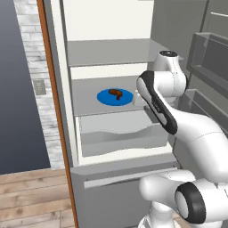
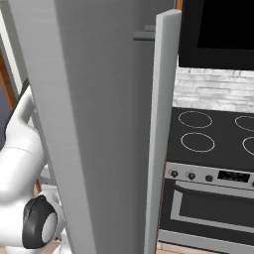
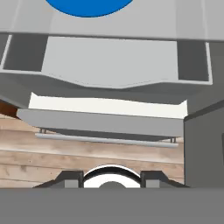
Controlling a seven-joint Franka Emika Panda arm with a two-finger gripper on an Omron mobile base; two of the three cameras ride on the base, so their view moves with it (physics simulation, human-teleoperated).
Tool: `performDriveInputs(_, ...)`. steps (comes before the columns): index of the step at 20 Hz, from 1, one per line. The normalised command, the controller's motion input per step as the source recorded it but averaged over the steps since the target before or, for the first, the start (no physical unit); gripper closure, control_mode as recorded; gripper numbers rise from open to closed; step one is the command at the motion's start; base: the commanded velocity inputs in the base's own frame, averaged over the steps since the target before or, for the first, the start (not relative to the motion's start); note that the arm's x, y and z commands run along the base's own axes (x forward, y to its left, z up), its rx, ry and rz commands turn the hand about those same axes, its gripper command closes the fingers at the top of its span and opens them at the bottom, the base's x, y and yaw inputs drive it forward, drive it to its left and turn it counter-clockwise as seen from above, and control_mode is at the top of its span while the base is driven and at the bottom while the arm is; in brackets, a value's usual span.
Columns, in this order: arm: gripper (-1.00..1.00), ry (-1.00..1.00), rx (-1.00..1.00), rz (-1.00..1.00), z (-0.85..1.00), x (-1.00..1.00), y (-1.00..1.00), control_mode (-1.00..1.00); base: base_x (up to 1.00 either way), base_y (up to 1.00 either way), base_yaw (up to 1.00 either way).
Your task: Retrieve the chicken drumstick from the fridge and place it on the cutting board.
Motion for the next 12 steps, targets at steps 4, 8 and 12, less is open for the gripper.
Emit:
performDriveInputs(4, -1.0, -0.14, 0.0, 0.0, 0.0, -0.06, 0.04, -1.0, 0.0, 0.0, 0.0)
performDriveInputs(8, -1.0, -0.55, 0.0, 0.0, 0.04, -0.21, 0.0, -1.0, 0.0, 0.0, 0.0)
performDriveInputs(12, -1.0, -0.48, 0.01, 0.0, 0.15, -0.02, 0.21, -1.0, 0.0, 0.0, 0.0)
